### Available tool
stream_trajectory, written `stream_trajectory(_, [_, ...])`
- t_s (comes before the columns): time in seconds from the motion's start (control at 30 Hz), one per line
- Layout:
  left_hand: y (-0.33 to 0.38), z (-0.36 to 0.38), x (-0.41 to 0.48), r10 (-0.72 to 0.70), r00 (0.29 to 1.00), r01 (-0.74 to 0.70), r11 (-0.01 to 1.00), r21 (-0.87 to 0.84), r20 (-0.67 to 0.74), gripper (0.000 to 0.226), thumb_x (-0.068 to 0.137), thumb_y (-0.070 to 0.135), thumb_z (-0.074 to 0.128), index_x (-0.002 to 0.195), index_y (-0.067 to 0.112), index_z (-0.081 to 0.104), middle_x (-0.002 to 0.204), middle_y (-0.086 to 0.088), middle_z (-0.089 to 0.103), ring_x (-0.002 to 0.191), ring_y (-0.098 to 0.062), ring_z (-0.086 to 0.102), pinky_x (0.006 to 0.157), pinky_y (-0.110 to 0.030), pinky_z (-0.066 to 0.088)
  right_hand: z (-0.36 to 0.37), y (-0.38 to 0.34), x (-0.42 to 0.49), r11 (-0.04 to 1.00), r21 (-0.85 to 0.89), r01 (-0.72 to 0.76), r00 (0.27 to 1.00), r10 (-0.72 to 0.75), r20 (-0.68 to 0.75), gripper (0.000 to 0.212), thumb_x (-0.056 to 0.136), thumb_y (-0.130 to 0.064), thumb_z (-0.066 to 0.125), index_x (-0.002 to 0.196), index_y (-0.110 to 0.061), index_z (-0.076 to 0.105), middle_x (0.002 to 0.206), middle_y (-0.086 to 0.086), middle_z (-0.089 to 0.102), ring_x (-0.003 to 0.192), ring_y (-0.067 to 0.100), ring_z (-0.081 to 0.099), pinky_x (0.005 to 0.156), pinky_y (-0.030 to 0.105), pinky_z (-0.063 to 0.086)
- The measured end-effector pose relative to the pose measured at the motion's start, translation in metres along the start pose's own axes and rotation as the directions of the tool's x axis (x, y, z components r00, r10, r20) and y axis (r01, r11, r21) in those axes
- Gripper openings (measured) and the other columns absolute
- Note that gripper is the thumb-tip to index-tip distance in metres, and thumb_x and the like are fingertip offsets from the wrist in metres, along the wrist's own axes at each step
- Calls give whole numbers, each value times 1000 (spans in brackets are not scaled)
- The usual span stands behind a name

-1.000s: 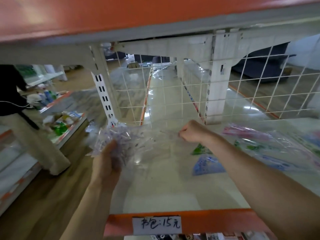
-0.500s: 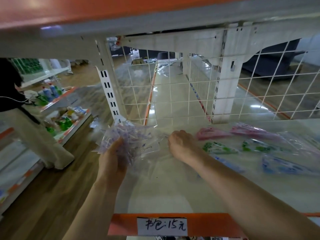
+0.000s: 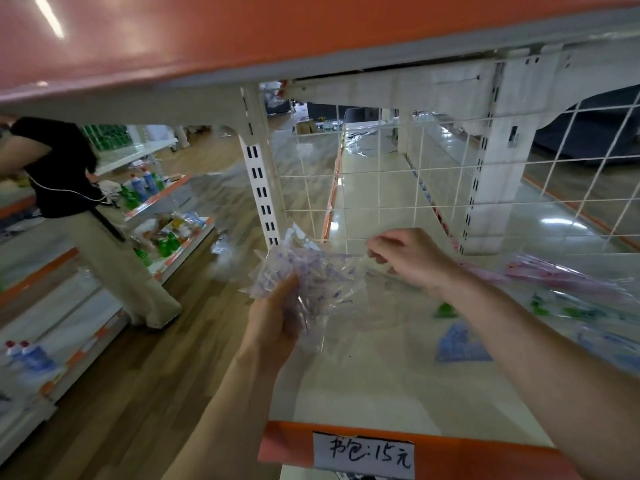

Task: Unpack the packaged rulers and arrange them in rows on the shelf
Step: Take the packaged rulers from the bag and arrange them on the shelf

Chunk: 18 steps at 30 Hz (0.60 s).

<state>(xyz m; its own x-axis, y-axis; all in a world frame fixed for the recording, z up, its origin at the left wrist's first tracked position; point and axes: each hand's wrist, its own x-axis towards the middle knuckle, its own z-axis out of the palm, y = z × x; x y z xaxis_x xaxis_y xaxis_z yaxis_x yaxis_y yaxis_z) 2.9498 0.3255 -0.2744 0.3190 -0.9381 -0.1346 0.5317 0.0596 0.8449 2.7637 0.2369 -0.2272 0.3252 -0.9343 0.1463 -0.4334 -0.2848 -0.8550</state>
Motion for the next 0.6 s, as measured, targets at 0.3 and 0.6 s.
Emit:
stream_trajectory(0.3, [5,1,-6,-120,986,131,988,-85,116,22,89,9,56,107,4,68,106,-15,69,95,-29,67,91,-45,50,6,-7,-5,883,430,-191,980,146,136,4,86,-5,66,83,-8,67,71,7,63,59,10,59,52,21,51])
stream_trajectory(0.6, [4,5,-15,-198,920,175,980,100,338,45,69,8,73,112,-4,66,106,-25,65,90,-34,67,80,-46,56,-17,-38,13,968,156,-195,955,152,254,22,89,-31,62,95,-12,69,86,0,68,75,9,62,67,22,50])
